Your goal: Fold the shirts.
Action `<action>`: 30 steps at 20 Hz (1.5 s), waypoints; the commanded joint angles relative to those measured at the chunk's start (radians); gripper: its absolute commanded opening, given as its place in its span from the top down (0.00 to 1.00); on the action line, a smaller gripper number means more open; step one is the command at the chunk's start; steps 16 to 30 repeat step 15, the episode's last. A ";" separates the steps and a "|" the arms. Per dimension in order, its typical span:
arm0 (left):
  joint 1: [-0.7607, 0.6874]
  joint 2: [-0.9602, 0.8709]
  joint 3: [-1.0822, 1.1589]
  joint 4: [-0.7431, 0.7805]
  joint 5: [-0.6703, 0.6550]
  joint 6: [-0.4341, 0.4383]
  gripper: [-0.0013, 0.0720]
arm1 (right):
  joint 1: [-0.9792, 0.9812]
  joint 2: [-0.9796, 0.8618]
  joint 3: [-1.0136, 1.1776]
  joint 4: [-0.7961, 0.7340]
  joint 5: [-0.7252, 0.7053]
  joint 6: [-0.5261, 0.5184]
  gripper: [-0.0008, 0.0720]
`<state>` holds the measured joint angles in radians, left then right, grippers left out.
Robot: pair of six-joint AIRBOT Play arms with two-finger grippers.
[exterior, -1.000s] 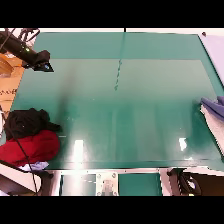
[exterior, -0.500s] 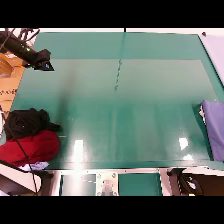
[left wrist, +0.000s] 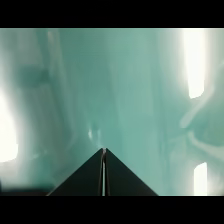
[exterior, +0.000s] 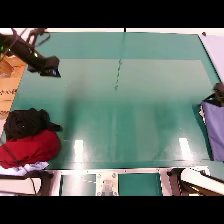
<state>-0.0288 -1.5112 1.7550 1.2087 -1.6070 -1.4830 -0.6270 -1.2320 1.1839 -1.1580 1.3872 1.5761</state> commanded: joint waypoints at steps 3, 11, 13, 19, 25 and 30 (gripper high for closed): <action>-0.038 0.393 -0.559 0.030 0.108 -0.001 0.95 | 0.343 0.358 -0.481 0.006 -0.174 -0.047 0.97; -0.038 0.540 -0.698 0.042 0.156 -0.002 0.95 | 0.571 0.433 -0.563 0.010 -0.269 -0.014 0.97; -0.038 0.540 -0.698 0.042 0.165 -0.001 0.95 | 0.571 0.433 -0.563 0.010 -0.269 -0.014 0.97; -0.038 0.540 -0.698 0.042 0.164 -0.001 0.95 | 0.571 0.433 -0.563 0.010 -0.269 -0.014 0.97; -0.038 0.540 -0.698 0.042 0.164 -0.001 0.95 | 0.571 0.433 -0.563 0.010 -0.269 -0.014 0.97; -0.038 0.540 -0.698 0.042 0.164 -0.001 0.95 | 0.571 0.433 -0.563 0.010 -0.269 -0.014 0.97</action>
